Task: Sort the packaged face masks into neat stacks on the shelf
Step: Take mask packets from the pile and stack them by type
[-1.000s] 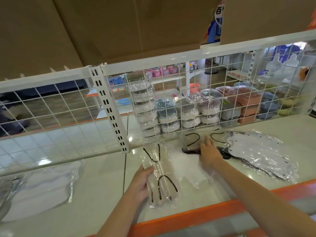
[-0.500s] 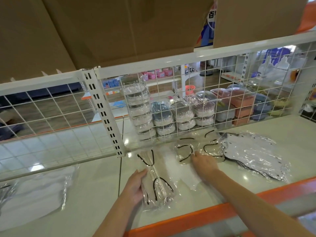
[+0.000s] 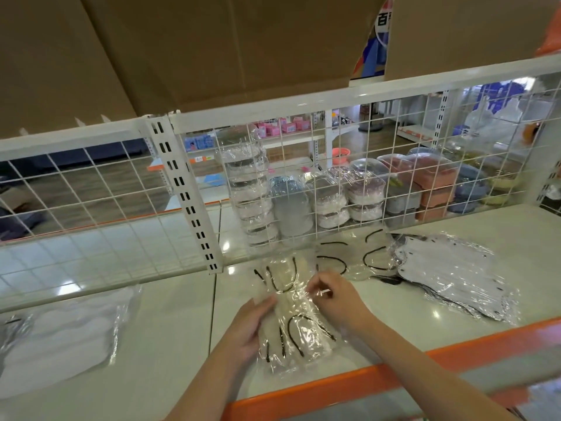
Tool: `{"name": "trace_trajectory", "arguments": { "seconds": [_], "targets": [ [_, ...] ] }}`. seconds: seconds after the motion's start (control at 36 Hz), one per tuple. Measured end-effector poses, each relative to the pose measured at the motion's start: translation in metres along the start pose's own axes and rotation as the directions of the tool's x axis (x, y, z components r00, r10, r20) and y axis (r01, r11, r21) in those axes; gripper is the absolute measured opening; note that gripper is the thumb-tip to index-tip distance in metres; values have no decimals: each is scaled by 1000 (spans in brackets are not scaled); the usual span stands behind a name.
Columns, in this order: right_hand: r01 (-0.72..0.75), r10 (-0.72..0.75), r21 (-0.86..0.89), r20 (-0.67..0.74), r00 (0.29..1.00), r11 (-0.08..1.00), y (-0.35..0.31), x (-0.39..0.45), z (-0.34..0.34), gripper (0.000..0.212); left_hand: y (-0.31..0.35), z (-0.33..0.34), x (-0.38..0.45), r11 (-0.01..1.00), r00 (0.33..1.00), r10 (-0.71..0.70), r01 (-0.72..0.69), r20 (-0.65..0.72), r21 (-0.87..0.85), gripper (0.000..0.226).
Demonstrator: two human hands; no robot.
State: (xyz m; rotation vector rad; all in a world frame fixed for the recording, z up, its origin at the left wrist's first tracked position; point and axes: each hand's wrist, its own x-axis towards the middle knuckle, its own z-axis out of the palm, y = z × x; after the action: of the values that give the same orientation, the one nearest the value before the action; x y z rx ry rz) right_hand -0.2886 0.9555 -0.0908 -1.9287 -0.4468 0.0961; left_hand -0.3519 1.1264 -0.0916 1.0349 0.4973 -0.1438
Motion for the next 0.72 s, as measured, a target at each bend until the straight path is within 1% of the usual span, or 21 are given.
{"name": "trace_trajectory", "arguments": {
  "seconds": [0.06,0.08,0.11,0.14,0.17,0.22,0.28,0.33,0.39,0.42,0.5,0.56,0.58,0.64,0.69,0.72],
  "targets": [
    [-26,26,19,5,1000,999,0,2,2,27,-2,3,-1,994,999,50,-48,-15,99,34],
    [-57,56,60,22,998,997,0,4,1,25,-2,4,-3,990,997,72,-69,-20,127,33],
    [-81,78,95,42,996,992,2,7,0,24,-2,5,-3,988,996,85,-82,-22,134,33],
    [-87,83,91,52,995,992,4,12,-2,25,-1,5,-3,987,995,93,-89,-24,131,33],
    [-71,70,16,45,997,997,9,17,-6,26,0,4,-2,988,995,97,-93,-32,121,33],
    [-43,45,-216,3,999,975,22,29,-15,32,3,1,-1,991,993,100,-94,-55,100,33],
    [-26,19,-463,-19,1000,886,37,39,-27,41,6,-4,-1,990,992,112,-107,-56,96,35],
    [-1,21,-653,23,999,757,51,43,-38,45,9,-7,-2,987,990,133,-127,-51,101,41],
    [-2,70,-759,58,996,651,58,45,-45,48,12,-10,-3,986,987,148,-143,-55,81,51],
    [4,78,-805,63,995,593,59,46,-46,48,14,-11,-4,986,986,154,-150,-57,71,51],
    [73,37,-918,94,995,389,60,47,-45,43,17,-13,-4,986,986,159,-156,-42,57,46],
    [94,3,-945,100,995,312,62,45,-43,39,18,-13,-4,984,985,167,-165,-40,64,38],
    [92,-11,-949,93,996,302,63,44,-42,38,19,-12,-5,983,984,172,-169,-49,72,32],
    [77,-28,-944,72,997,322,62,44,-40,37,20,-13,-5,981,982,175,-169,-65,97,25],
    [46,-23,-919,40,999,392,60,44,-39,33,19,-14,-5,982,985,153,-142,-84,127,20],
    [16,-19,-891,8,1000,454,59,45,-39,29,18,-14,-5,983,986,137,-123,-99,138,18]
  ]
}}
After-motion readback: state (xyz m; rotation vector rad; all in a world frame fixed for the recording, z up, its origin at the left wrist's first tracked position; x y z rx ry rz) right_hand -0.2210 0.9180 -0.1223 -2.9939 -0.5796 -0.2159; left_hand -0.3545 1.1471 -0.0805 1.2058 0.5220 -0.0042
